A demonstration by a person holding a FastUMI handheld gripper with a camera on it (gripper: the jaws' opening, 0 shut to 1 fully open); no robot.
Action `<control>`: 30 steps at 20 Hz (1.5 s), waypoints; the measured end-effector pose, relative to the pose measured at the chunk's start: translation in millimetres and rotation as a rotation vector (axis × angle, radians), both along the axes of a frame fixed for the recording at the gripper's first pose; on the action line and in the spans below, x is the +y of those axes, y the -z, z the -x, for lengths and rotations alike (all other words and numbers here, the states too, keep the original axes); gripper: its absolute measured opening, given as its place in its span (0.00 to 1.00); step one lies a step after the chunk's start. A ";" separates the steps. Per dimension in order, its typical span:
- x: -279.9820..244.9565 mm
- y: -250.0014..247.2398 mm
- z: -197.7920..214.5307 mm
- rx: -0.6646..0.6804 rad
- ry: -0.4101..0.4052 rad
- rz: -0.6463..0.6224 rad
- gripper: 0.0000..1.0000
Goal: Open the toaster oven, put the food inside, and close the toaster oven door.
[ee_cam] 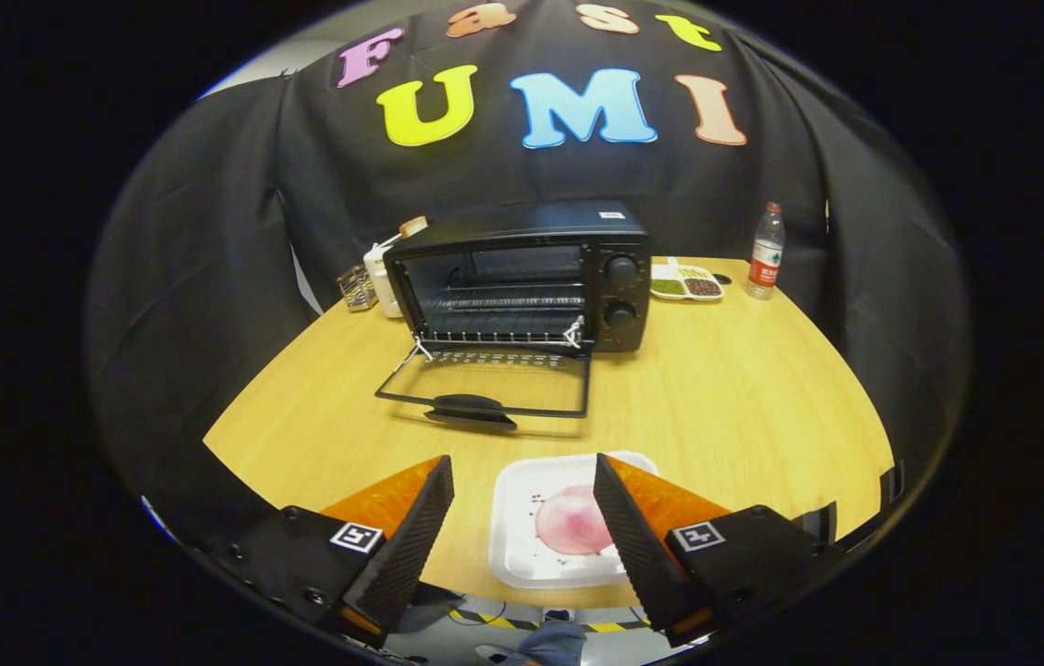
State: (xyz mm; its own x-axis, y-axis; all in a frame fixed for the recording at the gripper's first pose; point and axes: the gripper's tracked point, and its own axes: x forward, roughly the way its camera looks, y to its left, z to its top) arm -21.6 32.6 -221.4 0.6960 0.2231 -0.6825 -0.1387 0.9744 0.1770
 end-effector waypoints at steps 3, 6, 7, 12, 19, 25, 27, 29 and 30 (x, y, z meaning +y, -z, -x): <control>-31.6 3.5 6.8 0.058 0.003 -0.044 0.98; -51.2 16.3 10.4 0.164 -0.042 -0.092 0.98; -57.6 23.2 10.6 0.204 -0.067 -0.094 0.98; -72.6 59.8 11.3 0.400 -0.185 -0.112 0.96; -76.7 100.7 -0.5 0.631 -0.182 -0.192 0.77; -71.2 123.8 -8.4 0.725 -0.188 -0.179 0.59; -66.5 124.2 -8.0 0.763 -0.186 -0.205 0.41; -71.1 128.7 -11.1 0.775 -0.167 -0.181 0.42; -73.2 126.6 -13.9 0.776 -0.158 -0.199 0.24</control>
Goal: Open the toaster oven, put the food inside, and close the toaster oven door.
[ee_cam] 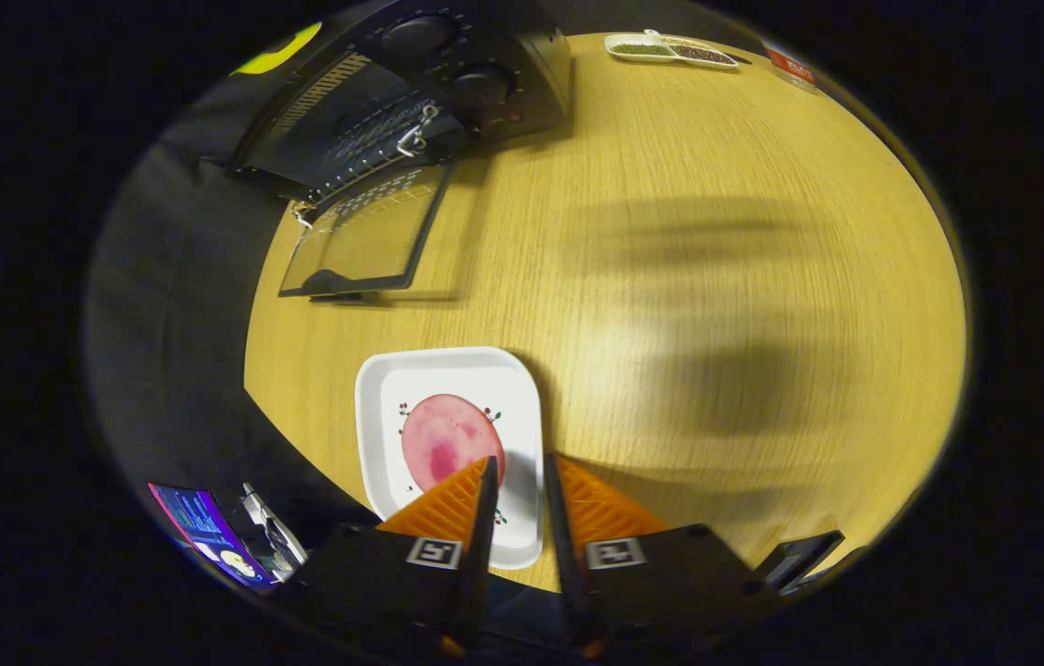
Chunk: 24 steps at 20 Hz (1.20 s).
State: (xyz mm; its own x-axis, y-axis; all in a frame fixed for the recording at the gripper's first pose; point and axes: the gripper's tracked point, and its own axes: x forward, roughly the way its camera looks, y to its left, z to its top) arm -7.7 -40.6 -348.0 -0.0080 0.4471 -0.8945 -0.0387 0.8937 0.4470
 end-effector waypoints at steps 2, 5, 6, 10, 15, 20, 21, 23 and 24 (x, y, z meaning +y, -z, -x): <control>0.0 3.6 3.9 0.006 0.014 -0.008 0.07; 3.9 3.2 5.4 -0.006 0.035 -0.014 0.02; 5.4 4.3 6.2 -0.016 0.043 -0.014 0.02; 21.5 -15.1 8.1 -0.028 0.117 -0.093 0.02; 34.8 -31.7 14.1 -0.066 0.177 -0.124 0.02; 60.1 -52.5 19.4 -0.075 0.278 -0.194 0.02; 67.8 -58.2 19.5 -0.085 0.300 -0.205 0.02; 81.7 -69.5 18.4 -0.109 0.348 -0.227 0.02; 89.4 -74.8 18.0 -0.120 0.369 -0.239 0.02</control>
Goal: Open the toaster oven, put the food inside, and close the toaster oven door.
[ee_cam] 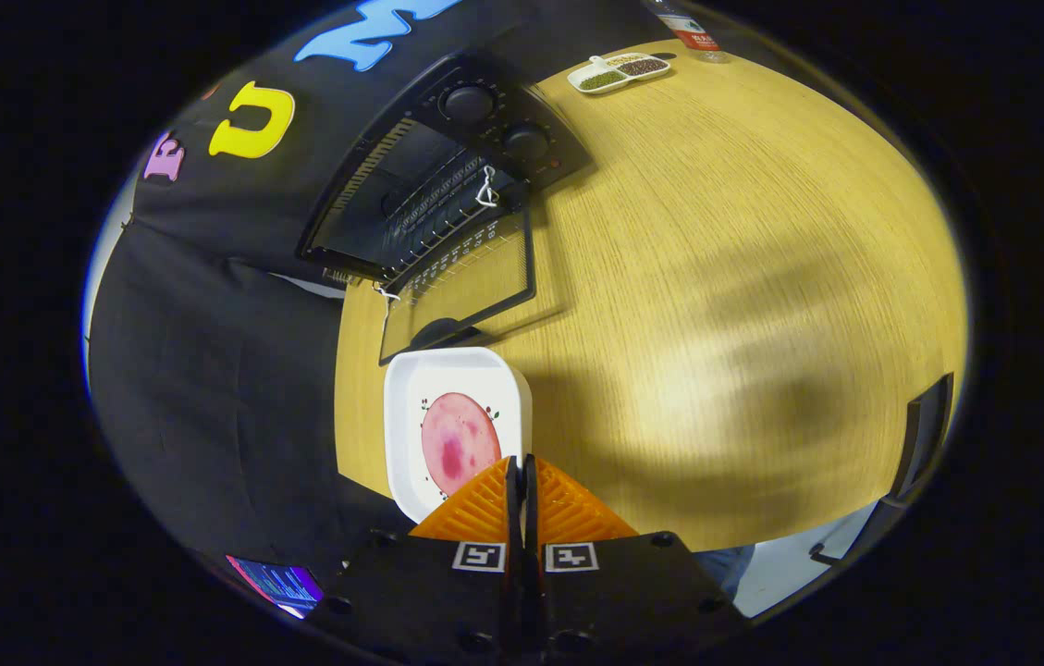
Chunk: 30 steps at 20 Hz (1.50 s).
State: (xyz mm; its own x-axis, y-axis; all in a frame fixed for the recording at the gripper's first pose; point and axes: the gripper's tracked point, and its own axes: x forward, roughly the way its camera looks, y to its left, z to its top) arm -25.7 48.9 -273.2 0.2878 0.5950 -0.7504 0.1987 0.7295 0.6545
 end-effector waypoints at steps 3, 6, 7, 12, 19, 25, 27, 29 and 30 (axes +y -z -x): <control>27.3 -12.4 0.7 -0.025 0.060 -0.041 0.02; 41.6 -15.7 -4.9 -0.026 0.124 -0.048 0.02; 42.1 -15.1 -9.2 -0.027 0.159 -0.039 0.02; 39.6 -18.8 -47.6 -0.039 0.350 -0.027 0.02; 48.5 -16.4 -96.4 -0.045 0.560 -0.048 0.02; 63.6 -0.7 -129.7 0.001 0.685 -0.076 0.02; 66.2 1.6 -143.8 0.007 0.739 -0.087 0.02; 61.2 3.7 -158.2 -0.005 0.813 -0.062 0.02; 61.1 5.2 -165.8 -0.008 0.838 -0.054 0.02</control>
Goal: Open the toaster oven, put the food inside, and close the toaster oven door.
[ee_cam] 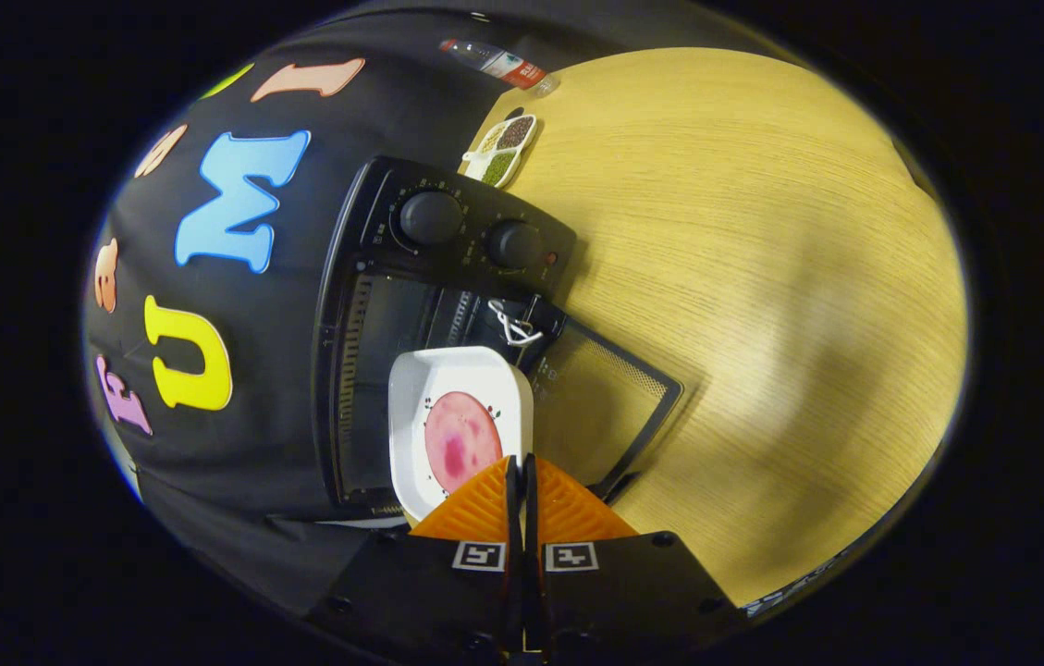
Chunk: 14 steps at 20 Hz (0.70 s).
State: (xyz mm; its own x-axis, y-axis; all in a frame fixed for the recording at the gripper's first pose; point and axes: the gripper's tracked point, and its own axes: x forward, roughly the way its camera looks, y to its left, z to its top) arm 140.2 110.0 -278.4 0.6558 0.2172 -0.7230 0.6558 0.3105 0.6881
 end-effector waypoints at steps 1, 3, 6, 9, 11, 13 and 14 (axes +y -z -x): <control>3.5 -0.5 -4.1 -0.004 0.016 -0.013 0.02; 12.7 0.6 -22.3 -0.016 0.050 -0.063 0.02; 14.9 6.5 -38.7 -0.020 0.124 -0.079 0.02; 21.4 14.7 -49.5 -0.018 0.180 -0.103 0.02; 26.5 20.1 -54.6 -0.010 0.188 -0.111 0.02; 26.7 20.8 -62.5 -0.025 0.209 -0.102 0.02; 28.1 20.9 -67.1 -0.030 0.220 -0.110 0.02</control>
